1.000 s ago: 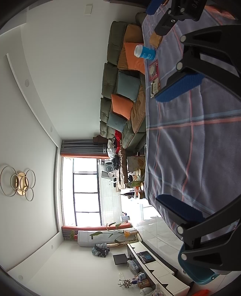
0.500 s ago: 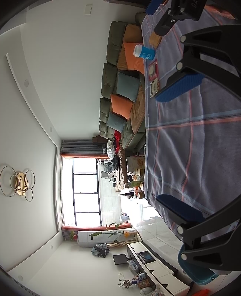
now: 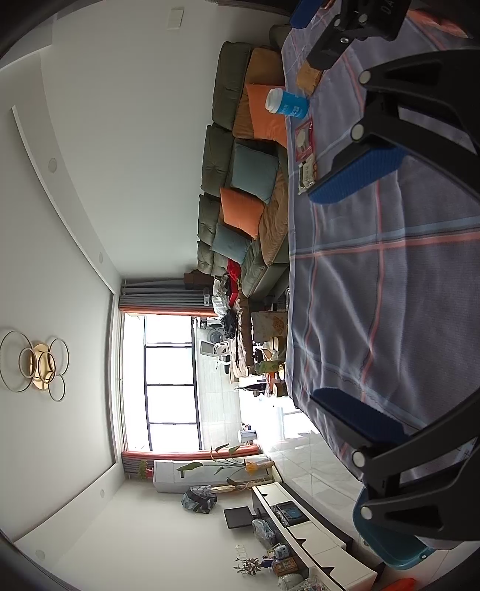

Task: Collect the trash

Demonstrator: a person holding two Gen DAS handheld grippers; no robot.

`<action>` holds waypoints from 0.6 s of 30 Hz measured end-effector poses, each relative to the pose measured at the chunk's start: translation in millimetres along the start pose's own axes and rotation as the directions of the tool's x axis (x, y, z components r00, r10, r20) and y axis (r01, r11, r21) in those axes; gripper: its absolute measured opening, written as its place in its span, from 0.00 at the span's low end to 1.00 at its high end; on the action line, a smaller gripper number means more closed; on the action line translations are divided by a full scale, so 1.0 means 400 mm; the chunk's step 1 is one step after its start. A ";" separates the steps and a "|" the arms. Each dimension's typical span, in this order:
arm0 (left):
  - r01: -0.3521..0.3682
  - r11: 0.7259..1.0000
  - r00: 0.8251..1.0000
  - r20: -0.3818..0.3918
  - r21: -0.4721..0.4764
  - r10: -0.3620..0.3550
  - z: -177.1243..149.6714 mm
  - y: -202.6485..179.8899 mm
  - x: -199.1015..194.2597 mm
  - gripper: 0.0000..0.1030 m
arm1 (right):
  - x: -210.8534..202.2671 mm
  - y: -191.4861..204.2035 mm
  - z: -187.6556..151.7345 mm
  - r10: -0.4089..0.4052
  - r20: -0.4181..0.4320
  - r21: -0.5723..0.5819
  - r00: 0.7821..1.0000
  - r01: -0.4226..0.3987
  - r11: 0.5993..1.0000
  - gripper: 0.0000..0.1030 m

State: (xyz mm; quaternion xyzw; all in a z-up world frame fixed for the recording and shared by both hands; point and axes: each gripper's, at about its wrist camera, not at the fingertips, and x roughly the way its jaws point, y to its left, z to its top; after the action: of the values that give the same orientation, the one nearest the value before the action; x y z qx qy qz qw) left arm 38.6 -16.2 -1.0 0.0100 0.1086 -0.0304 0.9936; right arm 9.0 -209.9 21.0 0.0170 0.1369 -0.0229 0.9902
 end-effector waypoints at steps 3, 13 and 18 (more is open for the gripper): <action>0.000 1.000 1.000 0.001 0.002 0.000 -0.001 0.001 -0.002 0.97 | 0.000 0.001 0.001 0.000 0.000 0.001 1.000 0.000 1.000 0.96; -0.001 1.000 1.000 -0.001 0.005 0.001 -0.004 0.002 -0.001 0.97 | 0.000 0.001 0.000 -0.001 0.000 0.000 1.000 0.001 1.000 0.96; -0.011 1.000 1.000 0.008 0.017 0.011 -0.004 -0.003 -0.001 0.97 | 0.004 0.000 -0.001 -0.003 -0.002 0.004 1.000 0.003 1.000 0.96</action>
State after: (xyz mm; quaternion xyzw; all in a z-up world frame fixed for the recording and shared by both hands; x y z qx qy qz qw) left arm 37.6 -17.2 -2.4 0.0190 0.1044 -0.0258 0.9940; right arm 10.3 -210.1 20.2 0.0187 0.1379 -0.0245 0.9900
